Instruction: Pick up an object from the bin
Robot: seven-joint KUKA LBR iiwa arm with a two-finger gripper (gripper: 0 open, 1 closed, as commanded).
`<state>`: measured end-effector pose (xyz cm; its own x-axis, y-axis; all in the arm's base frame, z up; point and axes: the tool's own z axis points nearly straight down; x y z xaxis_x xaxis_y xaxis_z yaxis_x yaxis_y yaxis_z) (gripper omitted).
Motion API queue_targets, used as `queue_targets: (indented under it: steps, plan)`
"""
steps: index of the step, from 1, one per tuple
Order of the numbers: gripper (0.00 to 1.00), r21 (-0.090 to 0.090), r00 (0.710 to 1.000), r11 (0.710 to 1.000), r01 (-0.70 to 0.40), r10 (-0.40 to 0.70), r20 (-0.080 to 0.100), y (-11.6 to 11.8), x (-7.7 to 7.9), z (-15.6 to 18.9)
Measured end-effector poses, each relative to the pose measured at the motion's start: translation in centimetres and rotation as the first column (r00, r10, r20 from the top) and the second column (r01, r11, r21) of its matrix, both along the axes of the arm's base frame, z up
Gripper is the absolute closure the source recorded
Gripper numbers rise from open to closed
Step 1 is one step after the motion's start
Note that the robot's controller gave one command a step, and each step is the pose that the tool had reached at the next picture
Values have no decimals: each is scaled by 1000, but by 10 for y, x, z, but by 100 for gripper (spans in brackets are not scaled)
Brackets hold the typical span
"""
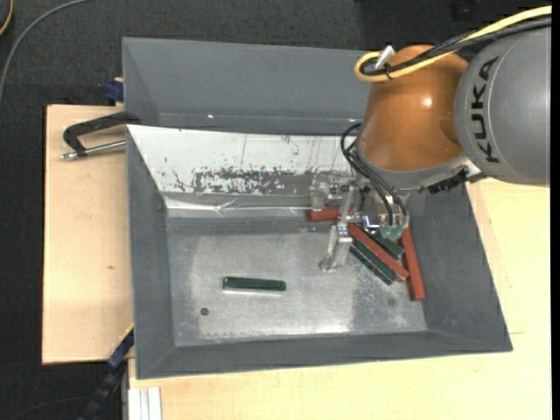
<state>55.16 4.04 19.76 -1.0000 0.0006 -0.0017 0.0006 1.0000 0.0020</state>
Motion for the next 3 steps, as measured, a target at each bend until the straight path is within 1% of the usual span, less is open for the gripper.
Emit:
queue_targets:
  steps: [1,2,3]
  plan:
    - [0,0,987,987,-163,163,-8,29,-11,-102]
    - [0,0,950,950,-311,311,-3,70,-15,-128]
    - [100,-1,951,951,-309,309,-2,69,-14,-127]
